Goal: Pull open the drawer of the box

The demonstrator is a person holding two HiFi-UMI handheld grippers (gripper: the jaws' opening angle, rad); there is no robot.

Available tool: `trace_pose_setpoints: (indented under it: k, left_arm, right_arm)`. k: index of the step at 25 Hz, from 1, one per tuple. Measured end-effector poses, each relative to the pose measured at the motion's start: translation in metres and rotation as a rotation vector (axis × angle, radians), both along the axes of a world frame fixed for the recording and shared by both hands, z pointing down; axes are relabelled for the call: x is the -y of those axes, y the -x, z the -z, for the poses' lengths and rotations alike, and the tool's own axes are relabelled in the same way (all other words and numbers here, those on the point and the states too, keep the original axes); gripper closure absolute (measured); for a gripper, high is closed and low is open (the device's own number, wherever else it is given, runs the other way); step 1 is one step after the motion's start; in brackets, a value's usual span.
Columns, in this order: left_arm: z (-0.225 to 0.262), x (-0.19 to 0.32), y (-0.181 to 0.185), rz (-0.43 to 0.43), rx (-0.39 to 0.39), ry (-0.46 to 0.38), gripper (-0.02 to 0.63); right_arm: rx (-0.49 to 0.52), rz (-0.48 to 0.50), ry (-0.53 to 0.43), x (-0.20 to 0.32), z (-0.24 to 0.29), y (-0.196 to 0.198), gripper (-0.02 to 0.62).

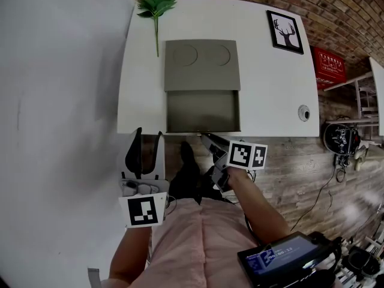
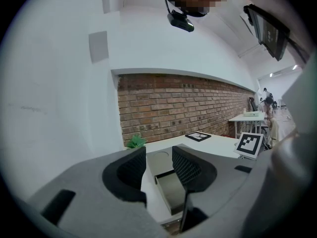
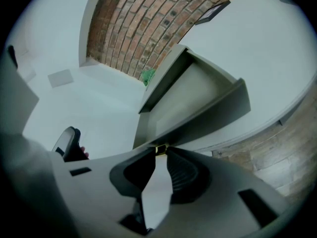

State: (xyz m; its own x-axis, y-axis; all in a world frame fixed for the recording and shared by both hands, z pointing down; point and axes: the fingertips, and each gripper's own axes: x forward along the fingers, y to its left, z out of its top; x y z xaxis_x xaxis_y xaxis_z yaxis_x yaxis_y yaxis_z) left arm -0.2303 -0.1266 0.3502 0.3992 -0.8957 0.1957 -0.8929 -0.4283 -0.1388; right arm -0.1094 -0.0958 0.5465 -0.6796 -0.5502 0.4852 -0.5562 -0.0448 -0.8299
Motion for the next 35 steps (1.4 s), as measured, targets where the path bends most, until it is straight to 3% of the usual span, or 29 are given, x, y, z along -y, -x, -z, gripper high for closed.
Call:
trace_pose_setpoints:
  k: [30, 35]
  left_arm:
    - [0.007, -0.023, 0.001, 0.004, 0.012, -0.015, 0.429]
    - [0.006, -0.023, -0.002, 0.004, -0.004, -0.013, 0.429]
  right_arm:
    - [0.017, -0.005, 0.005, -0.021, -0.005, 0.004, 0.52]
    - [0.014, 0.007, -0.033, -0.021, -0.001, 0.005, 0.481]
